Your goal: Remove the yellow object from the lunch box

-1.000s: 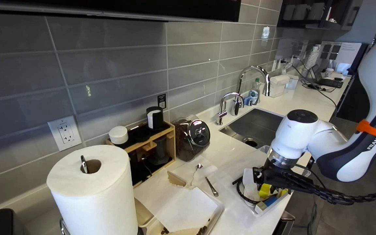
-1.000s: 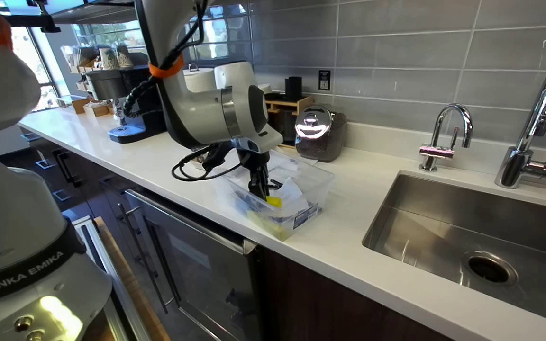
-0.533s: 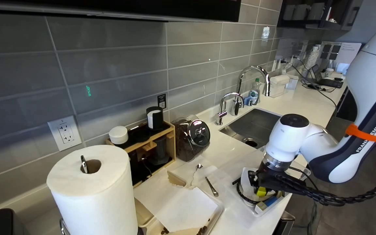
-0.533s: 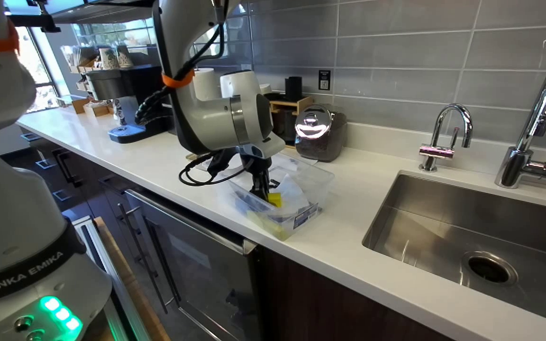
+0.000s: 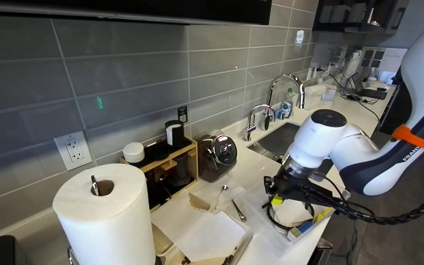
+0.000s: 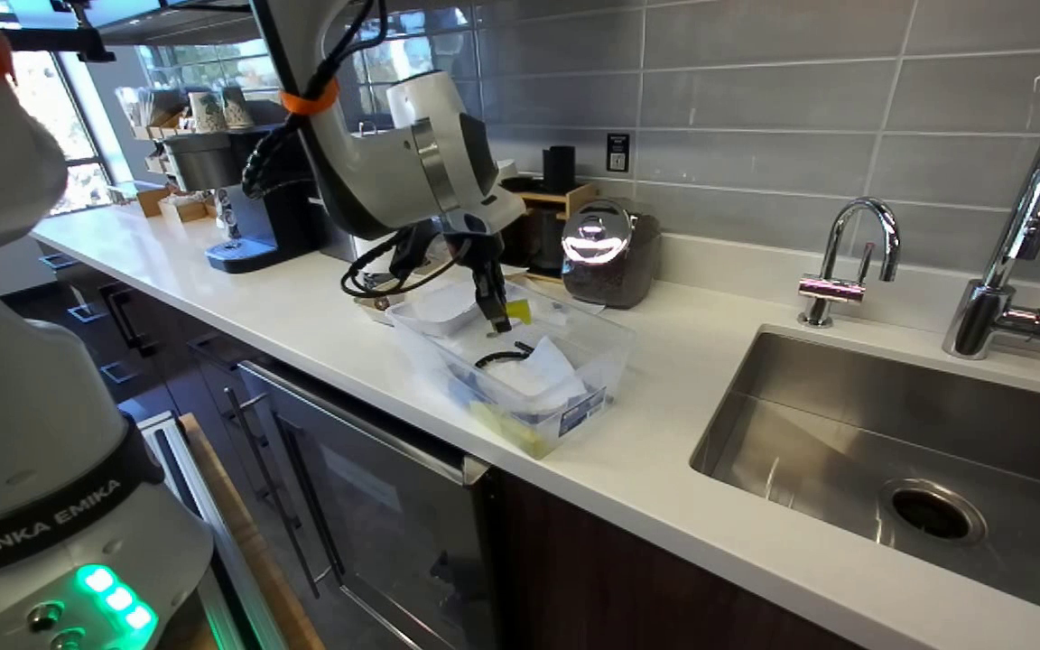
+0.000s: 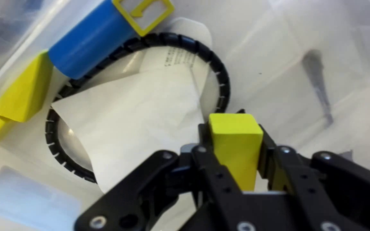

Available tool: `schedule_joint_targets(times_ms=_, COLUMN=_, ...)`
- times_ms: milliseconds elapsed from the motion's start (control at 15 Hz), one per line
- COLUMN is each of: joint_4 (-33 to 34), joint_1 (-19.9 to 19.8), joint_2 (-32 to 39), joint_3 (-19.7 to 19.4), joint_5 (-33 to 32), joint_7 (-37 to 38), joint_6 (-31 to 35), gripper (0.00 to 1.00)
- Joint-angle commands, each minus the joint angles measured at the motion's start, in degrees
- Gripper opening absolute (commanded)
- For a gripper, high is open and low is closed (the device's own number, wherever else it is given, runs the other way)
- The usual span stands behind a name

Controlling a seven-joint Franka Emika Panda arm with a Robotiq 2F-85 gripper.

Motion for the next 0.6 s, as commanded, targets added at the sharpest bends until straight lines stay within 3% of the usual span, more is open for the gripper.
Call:
schedule_joint_targets(times_ms=0, joint_4=-1.71, joint_1=12.20, joint_2=-6.74, joint_3=-7.25, joint_5=14.74, joint_7=-9.47, joint_6=1.13, gripper=0.09)
schedule_joint_targets(times_ms=67, joint_4=-1.73, joint_1=15.27, joint_2=-7.49, joint_3=-8.68, joint_5=19.46, joint_7=-13.44, joint_6=0.40, gripper=0.09)
schedule_joint_targets(times_ms=133, joint_4=-1.24, joint_1=8.72, joint_2=-7.76, joint_3=-1.31, joint_5=17.23, joint_7=-11.92, joint_6=-1.76, gripper=0.09)
schedule_joint_targets(times_ms=200, joint_4=-2.31, joint_1=19.67, joint_2=-9.88, joint_3=-10.00, joint_5=26.59, joint_7=-19.24, joint_6=-0.51, gripper=0.09)
schedule_joint_targets(times_ms=267, joint_4=-1.77, joint_1=11.41, joint_2=-9.82, joint_3=-1.06, joint_5=24.05, joint_7=-17.12, joint_6=-2.15, gripper=0.09)
schedule_joint_targets(times_ms=333, joint_4=-1.92, joint_1=12.72, joint_2=-10.50, joint_3=-1.16, joint_5=27.00, joint_7=-20.18, joint_6=-2.32, gripper=0.09)
schedule_joint_targets(times_ms=400, joint_4=-2.50, joint_1=22.24, joint_2=-11.56, joint_3=-8.80, joint_5=34.26, joint_7=-26.32, joint_6=-0.81, gripper=0.09)
schedule_joint_targets(times_ms=533, joint_4=-1.92, joint_1=25.73, joint_2=-10.37, joint_3=-9.16, joint_5=42.38, joint_7=-34.54, joint_6=-0.41, gripper=0.09)
